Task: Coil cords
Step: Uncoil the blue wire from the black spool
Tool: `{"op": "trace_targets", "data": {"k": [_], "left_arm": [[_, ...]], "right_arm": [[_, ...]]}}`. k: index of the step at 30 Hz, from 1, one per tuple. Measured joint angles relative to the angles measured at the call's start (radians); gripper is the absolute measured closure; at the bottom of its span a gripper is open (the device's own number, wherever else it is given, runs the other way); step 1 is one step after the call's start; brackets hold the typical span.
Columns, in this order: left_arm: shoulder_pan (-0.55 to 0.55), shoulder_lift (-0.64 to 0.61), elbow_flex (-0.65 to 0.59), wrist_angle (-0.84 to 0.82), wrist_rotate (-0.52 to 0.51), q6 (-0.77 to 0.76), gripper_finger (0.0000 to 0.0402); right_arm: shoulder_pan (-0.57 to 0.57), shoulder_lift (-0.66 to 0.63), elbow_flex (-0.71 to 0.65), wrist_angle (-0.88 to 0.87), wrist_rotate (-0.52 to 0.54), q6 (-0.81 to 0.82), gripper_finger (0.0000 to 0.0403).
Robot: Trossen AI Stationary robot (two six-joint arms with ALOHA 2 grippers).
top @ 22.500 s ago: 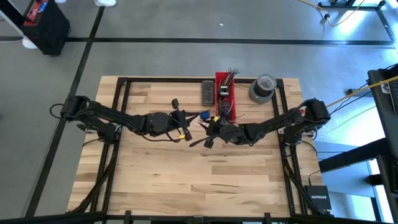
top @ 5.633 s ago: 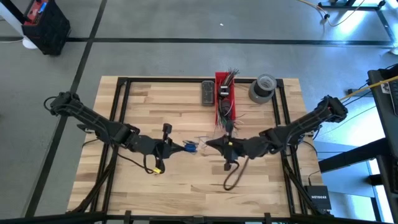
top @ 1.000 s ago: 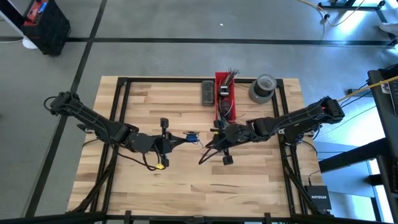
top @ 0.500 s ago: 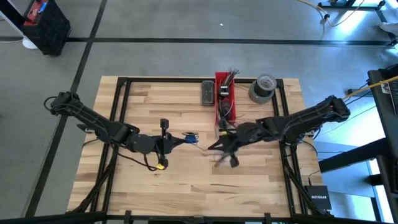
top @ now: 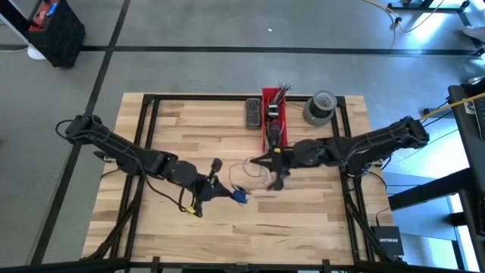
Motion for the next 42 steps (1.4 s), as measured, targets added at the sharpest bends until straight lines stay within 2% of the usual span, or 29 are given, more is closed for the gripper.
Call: {"op": "trace_targets", "data": {"k": [4, 6, 8, 12, 15, 17, 21, 24, 26, 33, 37, 42], "left_arm": [[-0.026, -0.001, 0.0, 0.094, 0.035, 0.077, 0.0396], [-0.05, -0.003, 0.0, 0.146, -0.022, 0.109, 0.0396], [-0.087, -0.006, 0.0, 0.169, -0.166, 0.135, 0.0396], [-0.162, -0.006, 0.0, 0.226, -0.601, 0.201, 0.0396], [-0.189, -0.008, 0.0, 0.225, -0.852, 0.206, 0.0396], [-0.192, -0.008, 0.0, 0.169, -0.932, 0.179, 0.0396], [-0.167, -0.008, 0.0, 0.02, -0.93, 0.1, 0.0396], [-0.14, -0.008, 0.0, -0.036, -0.891, 0.058, 0.0396], [-0.122, -0.008, 0.0, -0.055, -0.807, 0.039, 0.0396], [-0.038, -0.008, 0.0, -0.087, -0.231, -0.052, 0.0396], [0.012, -0.005, 0.0, -0.076, 0.05, -0.08, 0.0396], [0.031, 0.015, 0.0, -0.027, 0.367, -0.058, 0.0396]], "right_arm": [[-0.039, 0.011, 0.0, -0.087, 0.003, 0.044, 0.0398], [-0.038, 0.012, -0.001, -0.145, 0.003, 0.073, 0.0398], [-0.035, 0.012, -0.001, -0.208, 0.008, 0.101, 0.0398], [0.005, 0.012, -0.001, -0.327, 0.037, 0.177, 0.0398], [0.051, 0.012, -0.001, -0.388, 0.098, 0.217, 0.0398], [0.091, 0.003, -0.002, -0.395, 0.139, 0.223, 0.0398], [0.18, -0.026, 0.043, -0.382, 0.223, 0.194, 0.0398], [0.241, -0.03, 0.109, -0.384, 0.288, 0.133, 0.0398], [0.267, -0.028, 0.152, -0.368, 0.308, 0.08, 0.0398], [0.281, -0.028, 0.207, -0.226, 0.329, -0.122, 0.0398], [0.224, -0.02, 0.208, -0.14, 0.33, -0.202, 0.0398], [0.105, -0.017, 0.199, -0.152, 0.331, -0.191, 0.0397]]}}
